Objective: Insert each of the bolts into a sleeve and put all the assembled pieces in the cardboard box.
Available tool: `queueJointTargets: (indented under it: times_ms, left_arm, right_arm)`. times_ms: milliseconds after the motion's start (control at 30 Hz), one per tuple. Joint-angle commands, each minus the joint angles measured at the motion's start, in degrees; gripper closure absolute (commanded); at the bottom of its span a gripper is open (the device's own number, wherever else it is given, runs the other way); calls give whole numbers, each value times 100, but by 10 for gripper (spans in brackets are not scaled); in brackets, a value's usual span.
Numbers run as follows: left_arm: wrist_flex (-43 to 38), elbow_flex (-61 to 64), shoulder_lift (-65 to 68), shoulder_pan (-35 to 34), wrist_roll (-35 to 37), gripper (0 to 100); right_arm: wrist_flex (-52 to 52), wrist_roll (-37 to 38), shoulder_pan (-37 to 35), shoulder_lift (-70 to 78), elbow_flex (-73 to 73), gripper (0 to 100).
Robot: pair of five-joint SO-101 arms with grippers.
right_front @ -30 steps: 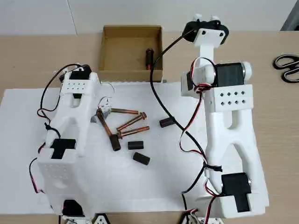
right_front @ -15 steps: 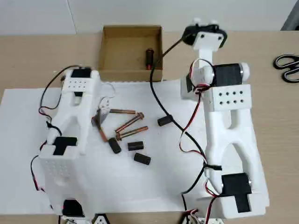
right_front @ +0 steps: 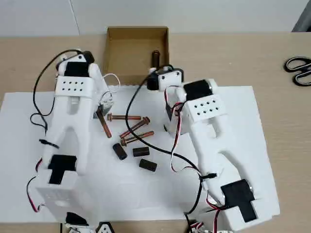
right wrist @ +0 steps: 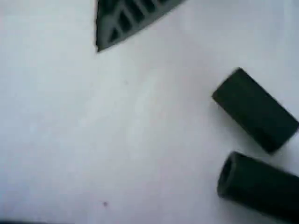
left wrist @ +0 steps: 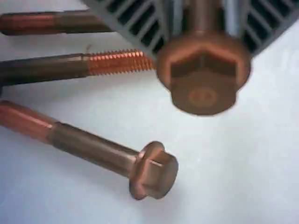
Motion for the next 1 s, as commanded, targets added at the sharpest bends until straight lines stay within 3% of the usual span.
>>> queueJointTargets:
  times_ms: [0,100,200,300,367,533,967]
  left_arm:
    - [202,-207,-492,-141,0,995]
    - [202,-207,-510,-334,0,995]
    - [202,-207,-519,-501,0,995]
    - [202,-207,-519,-703,0,995]
    - [202,-207,-519,-870,0,995]
    - [202,-207,-519,-1196,0,995]
    - [202,-224,-527,-1582,0,995]
  right_arm:
    - [40,607,207,-242,-659,732]
    - [57,1213,207,-207,-747,732]
    - [22,3024,224,-215,-712,732]
    - [-13,5292,215,-189,-695,732]
    - [-101,6233,224,-127,-633,732]
    - [-189,7332,365,505,-730,732]
    - [66,7807,-127,1156,-870,732]
